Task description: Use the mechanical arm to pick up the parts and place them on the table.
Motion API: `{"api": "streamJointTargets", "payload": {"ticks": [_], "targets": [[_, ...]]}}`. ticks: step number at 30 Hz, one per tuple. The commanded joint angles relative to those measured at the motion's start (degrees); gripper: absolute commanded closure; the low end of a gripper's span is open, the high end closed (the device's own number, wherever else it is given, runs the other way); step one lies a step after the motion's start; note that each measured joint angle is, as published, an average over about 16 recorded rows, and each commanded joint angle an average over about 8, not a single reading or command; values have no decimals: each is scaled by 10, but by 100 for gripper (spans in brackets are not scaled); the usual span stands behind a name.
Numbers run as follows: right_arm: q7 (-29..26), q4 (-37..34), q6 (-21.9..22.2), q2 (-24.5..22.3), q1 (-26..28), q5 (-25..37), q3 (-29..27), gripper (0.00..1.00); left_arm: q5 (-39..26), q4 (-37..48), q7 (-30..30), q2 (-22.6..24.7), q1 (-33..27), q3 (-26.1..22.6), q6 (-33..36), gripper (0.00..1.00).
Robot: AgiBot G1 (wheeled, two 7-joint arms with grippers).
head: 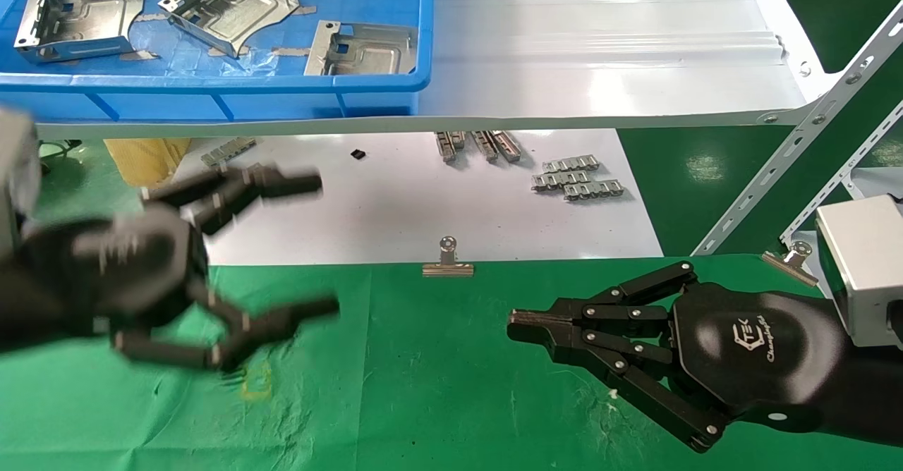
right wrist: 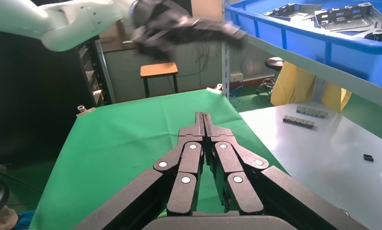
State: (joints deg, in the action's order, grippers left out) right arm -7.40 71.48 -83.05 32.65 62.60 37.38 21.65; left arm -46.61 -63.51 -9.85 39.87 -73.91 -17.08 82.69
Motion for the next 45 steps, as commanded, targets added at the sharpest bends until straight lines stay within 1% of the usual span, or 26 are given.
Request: {"api": "streamJointTargets", "payload": {"ticks": [1, 4, 9, 12, 16, 17, 18, 21, 24, 25, 26, 35, 45], "targets": [[0, 0, 0, 0, 0, 0, 0, 0, -11, 24, 3, 11, -32, -1, -5, 0], [0, 0, 0, 0, 0, 0, 0, 0, -51, 95, 14, 42, -113, -15, -21, 0], [0, 0, 0, 0, 0, 0, 0, 0, -125, 243, 27, 98, -238, -46, -60, 0], [0, 0, 0, 0, 0, 0, 0, 0, -164, 332, 34, 126, -295, -61, -99, 0], [0, 0, 0, 0, 0, 0, 0, 0, -207, 433, 45, 159, -349, -79, -173, 0], [0, 0, 0, 0, 0, 0, 0, 0, -217, 454, 47, 167, -360, -83, -193, 5], [0, 0, 0, 0, 0, 0, 0, 0, -227, 474, 49, 174, -369, -88, -212, 16], [0, 0, 0, 0, 0, 0, 0, 0, -254, 521, 55, 192, -390, -102, -256, 53], [0, 0, 0, 0, 0, 0, 0, 0, -273, 553, 59, 203, -405, -113, -281, 91], [0, 0, 0, 0, 0, 0, 0, 0, -277, 561, 60, 206, -408, -116, -286, 98], [0, 0, 0, 0, 0, 0, 0, 0, -281, 568, 61, 208, -412, -118, -290, 100], [0, 0, 0, 0, 0, 0, 0, 0, -297, 608, 67, 213, -431, -129, -301, 100], [0, 0, 0, 0, 0, 0, 0, 0, -308, 625, 67, 214, -440, -136, -300, 100]]}}
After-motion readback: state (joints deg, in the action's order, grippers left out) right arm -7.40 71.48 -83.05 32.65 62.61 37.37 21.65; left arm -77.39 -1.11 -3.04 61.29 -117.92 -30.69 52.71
